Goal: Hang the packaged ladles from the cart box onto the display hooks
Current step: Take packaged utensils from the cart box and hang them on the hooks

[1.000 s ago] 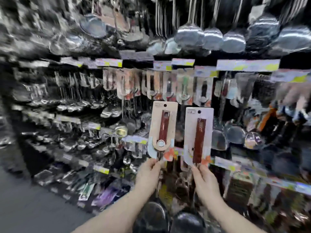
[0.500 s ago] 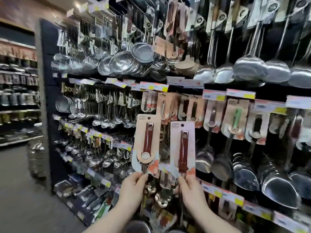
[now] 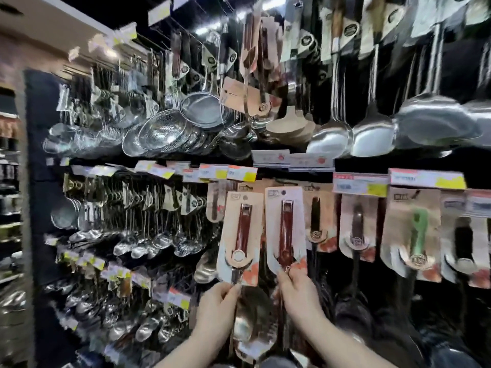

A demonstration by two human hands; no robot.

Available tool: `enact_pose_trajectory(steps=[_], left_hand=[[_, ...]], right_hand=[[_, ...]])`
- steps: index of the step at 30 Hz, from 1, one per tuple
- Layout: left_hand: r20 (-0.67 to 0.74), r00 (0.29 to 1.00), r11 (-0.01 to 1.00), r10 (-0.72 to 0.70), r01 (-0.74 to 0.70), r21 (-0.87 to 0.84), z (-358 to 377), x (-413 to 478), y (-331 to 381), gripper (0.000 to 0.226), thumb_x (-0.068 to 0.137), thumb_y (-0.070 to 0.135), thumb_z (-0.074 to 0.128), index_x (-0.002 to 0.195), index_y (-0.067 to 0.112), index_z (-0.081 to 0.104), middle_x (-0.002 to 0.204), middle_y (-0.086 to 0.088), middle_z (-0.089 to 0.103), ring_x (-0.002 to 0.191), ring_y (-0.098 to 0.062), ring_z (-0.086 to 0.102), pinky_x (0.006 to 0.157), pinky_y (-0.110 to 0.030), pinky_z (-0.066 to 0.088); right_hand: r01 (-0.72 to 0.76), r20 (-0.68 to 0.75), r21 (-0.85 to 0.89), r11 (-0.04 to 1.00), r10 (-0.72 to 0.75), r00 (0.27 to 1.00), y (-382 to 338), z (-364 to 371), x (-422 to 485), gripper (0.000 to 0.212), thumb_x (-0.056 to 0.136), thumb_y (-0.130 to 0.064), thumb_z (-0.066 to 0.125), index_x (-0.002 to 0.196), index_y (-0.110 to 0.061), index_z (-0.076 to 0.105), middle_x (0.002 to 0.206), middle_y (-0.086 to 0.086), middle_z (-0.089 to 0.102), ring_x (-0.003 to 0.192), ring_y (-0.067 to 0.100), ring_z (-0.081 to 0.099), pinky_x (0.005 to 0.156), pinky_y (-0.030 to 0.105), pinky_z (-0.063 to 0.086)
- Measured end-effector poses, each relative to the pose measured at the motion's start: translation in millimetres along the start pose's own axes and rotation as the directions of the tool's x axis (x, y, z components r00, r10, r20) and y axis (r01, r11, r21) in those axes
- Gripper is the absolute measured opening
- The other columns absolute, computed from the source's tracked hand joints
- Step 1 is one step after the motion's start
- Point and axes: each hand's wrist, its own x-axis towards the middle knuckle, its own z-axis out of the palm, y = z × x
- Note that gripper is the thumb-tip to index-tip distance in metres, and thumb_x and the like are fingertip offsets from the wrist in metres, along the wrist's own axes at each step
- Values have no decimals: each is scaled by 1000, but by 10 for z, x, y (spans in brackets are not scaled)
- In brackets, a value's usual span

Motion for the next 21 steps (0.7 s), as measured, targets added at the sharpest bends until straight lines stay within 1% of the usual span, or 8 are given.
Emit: enact_pose_trajectory(steps=[3,5,8,11,13,15,18,21], left_hand=[[4,1000,1000,5,-5,-22,126,218,-72,34,89,28,56,58,14,48,60,-1,47,59,-13,41,58,-30,31],[14,1000,1000,7,-7,-30,176,338,-115,31,89,29,56,61,15,51,62,-1,53,60,-11,46,57,-26,33],[8,1000,999,10,-10,-46,199,499,-166,28,88,31,57,64,17,59,64,4,60,63,-5,51,53,-10,34],[40,999,996,33,-29,-88,207,656,-217,32,88,30,57,74,2,63,73,-14,66,65,-14,53,58,-18,37],[46,997,992,59,-54,-110,205,766,-250,34,88,29,58,72,-1,60,74,-18,67,64,-16,53,59,-24,37],[60,995,989,83,-74,-130,207,864,-273,34,87,28,59,69,-1,58,64,-14,63,60,-16,51,58,-27,38],[121,989,971,85,-54,-234,212,1012,-328,33,86,26,60,66,1,57,57,-8,56,58,-18,49,65,-41,44],[162,982,961,100,-54,-271,196,1136,-388,34,84,28,61,54,14,54,51,-1,52,56,-18,47,63,-39,41]], right_hand=[[22,13,-9,1000,-22,1000,49,83,262,36,96,-27,46,61,-20,43,48,-5,54,48,-4,52,49,10,35],[13,18,-7,1000,-13,1000,71,137,395,34,96,-30,45,63,-22,46,47,-5,58,48,-3,53,48,12,34],[0,7,14,1000,0,1000,83,213,556,33,96,-30,44,64,-22,48,44,-6,59,45,-5,54,49,8,37],[-9,-24,-31,999,8,1000,89,287,666,33,96,-31,44,65,-17,48,53,-3,63,53,0,56,51,9,38],[-26,-53,-30,999,24,998,75,348,718,34,95,-33,43,66,-16,48,64,3,68,63,13,60,51,14,36],[-38,-85,-25,999,36,996,41,403,755,34,95,-33,44,65,-17,47,66,5,68,65,17,61,55,19,37],[-45,-129,-25,999,41,991,-9,470,793,36,95,-31,43,62,-20,47,54,-2,64,58,9,59,53,20,36],[-82,-150,-45,996,75,986,-8,541,840,36,96,-31,42,63,-19,51,49,-4,63,56,7,59,56,22,37]])
